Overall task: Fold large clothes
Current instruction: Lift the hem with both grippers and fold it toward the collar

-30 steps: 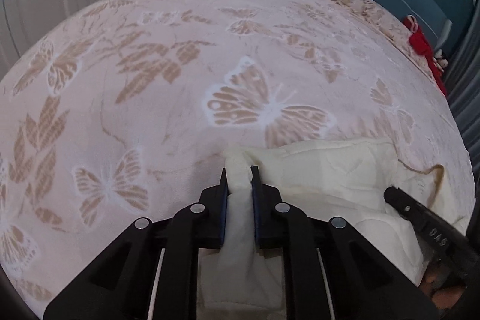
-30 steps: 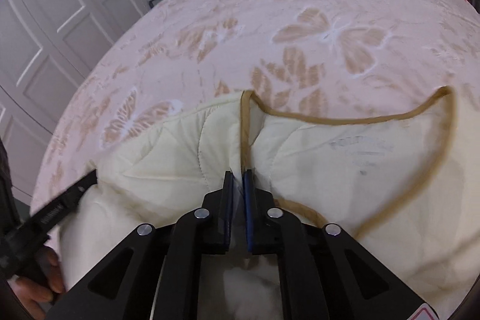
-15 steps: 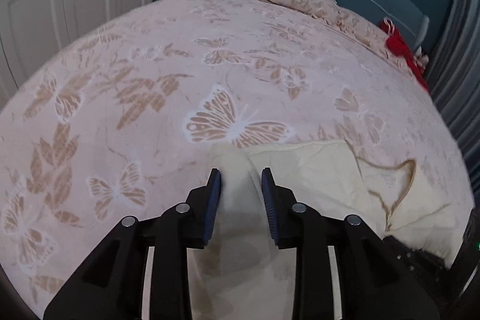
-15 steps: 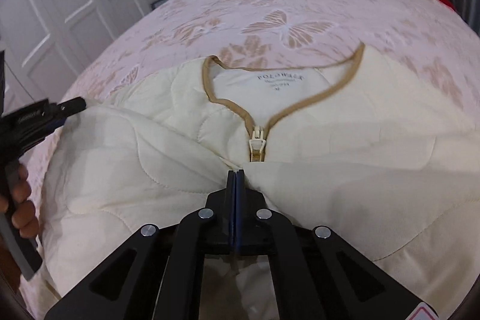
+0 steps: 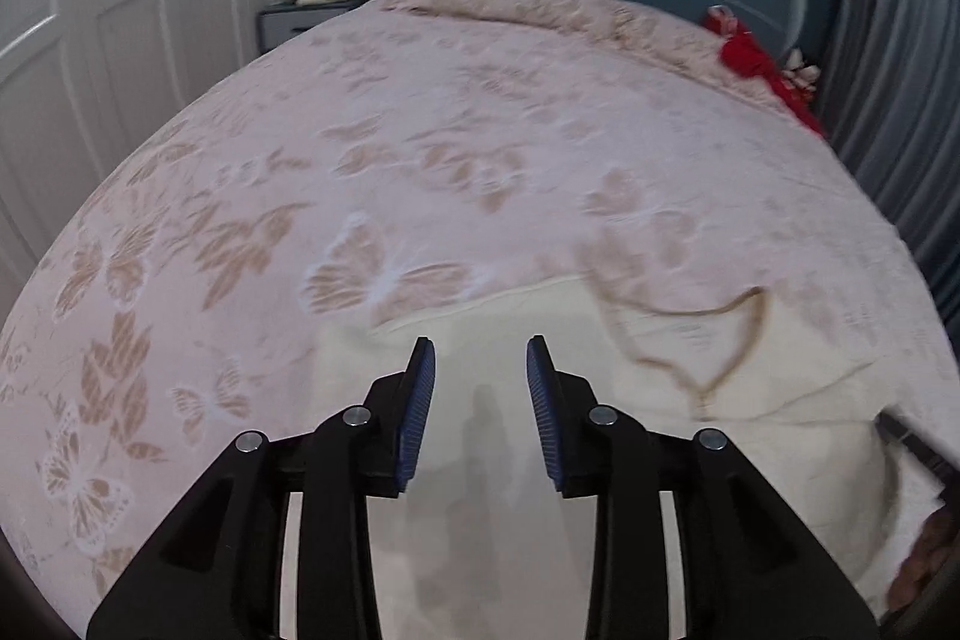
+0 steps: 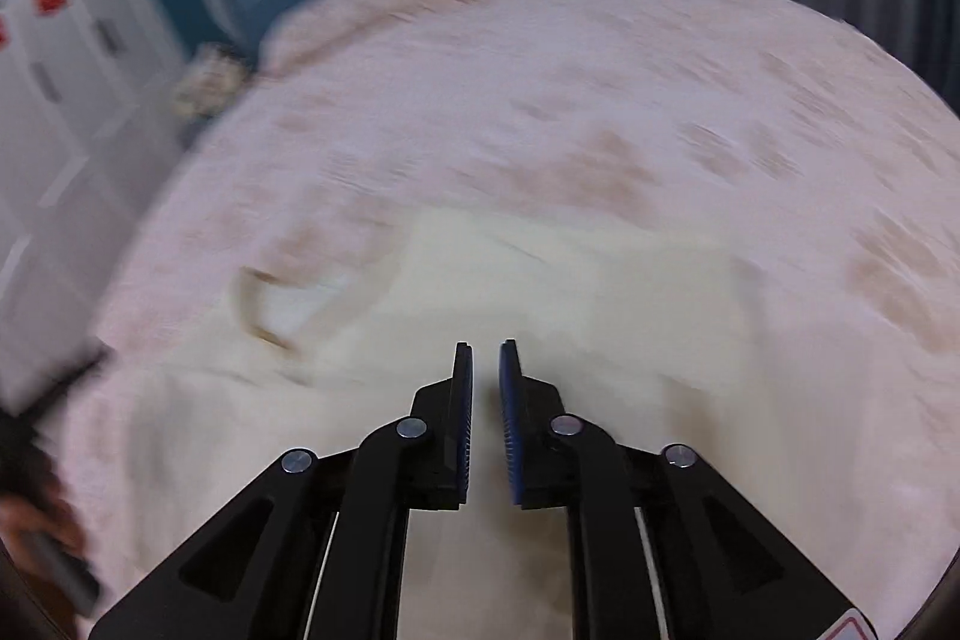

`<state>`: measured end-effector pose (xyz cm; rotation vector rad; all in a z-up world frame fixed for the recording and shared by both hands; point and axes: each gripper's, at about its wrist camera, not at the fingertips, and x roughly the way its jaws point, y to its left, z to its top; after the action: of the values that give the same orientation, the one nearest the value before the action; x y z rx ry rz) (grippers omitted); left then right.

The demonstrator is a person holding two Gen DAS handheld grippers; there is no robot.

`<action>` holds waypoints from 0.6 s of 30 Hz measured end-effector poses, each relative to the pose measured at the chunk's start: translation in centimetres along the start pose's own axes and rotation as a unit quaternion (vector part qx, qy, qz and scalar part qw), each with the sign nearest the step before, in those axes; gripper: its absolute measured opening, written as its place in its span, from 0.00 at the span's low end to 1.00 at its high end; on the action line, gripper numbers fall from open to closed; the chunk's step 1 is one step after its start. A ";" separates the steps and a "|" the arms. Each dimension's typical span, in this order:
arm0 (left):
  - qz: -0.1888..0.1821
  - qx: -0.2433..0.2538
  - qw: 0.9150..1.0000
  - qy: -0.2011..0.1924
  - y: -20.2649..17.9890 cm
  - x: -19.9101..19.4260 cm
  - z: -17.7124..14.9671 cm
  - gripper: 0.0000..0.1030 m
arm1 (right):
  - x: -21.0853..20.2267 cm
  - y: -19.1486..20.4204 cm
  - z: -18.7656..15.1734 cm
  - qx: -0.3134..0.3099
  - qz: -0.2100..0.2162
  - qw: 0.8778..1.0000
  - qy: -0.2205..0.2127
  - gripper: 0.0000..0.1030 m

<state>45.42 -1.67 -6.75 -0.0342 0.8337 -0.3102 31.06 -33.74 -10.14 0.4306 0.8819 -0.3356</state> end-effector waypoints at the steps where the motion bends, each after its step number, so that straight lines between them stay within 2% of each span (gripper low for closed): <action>1: -0.015 0.007 1.000 0.002 -1.6 -0.3 0.3 0.36 | 0.2 -1.1 -0.8 0.003 -0.010 1.000 0.017 0.09; 3: -0.033 0.024 0.999 0.010 -4.3 -0.3 0.4 0.36 | 0.4 -3.5 -4.2 -0.001 -0.025 0.998 0.053 0.00; 5: -0.048 0.042 0.998 0.024 -7.3 0.5 -0.1 0.36 | -0.1 -5.0 -7.3 -0.003 -0.008 0.998 0.058 0.00; 8: -0.068 0.046 0.995 0.060 -10.5 2.5 -1.2 0.37 | -1.3 -4.8 -7.8 -0.029 -0.016 0.998 0.045 0.00; 9: -0.074 0.045 0.994 0.069 -11.2 3.1 -1.4 0.37 | -1.8 -4.5 -7.0 -0.029 -0.019 0.999 0.041 0.01; 11: -0.083 0.046 0.992 0.087 -13.2 4.3 -1.3 0.37 | -3.7 -3.9 -4.7 -0.025 0.000 1.000 0.004 0.05; 12: -0.089 0.046 0.991 0.093 -14.2 5.0 -1.0 0.43 | -4.5 -3.5 -3.4 -0.025 0.010 1.000 -0.015 0.08; 13: -0.094 0.045 0.990 0.098 -14.9 5.6 -0.8 0.54 | -5.1 -3.4 -2.2 -0.024 0.016 0.999 -0.030 0.14; 14: -0.099 0.040 0.989 0.103 -15.6 6.3 -0.4 0.58 | -5.1 -3.4 -0.4 -0.018 0.026 0.999 -0.038 0.19; 15: -0.108 0.032 0.987 0.112 -16.5 7.6 0.1 0.62 | -4.6 -3.6 1.1 -0.005 0.038 0.999 -0.038 0.31; 16: -0.114 0.026 0.986 0.123 -17.1 8.4 0.3 0.63 | -3.5 -4.1 3.0 0.021 0.054 0.998 -0.037 0.34; 18: -0.133 0.016 0.980 0.149 -18.3 10.7 1.0 0.65 | -1.1 -4.8 5.3 0.056 0.060 0.996 -0.031 0.35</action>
<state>48.18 -22.28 -10.99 -0.0709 1.1245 -0.5899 31.78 -40.40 -7.36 0.5704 0.7753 -0.2874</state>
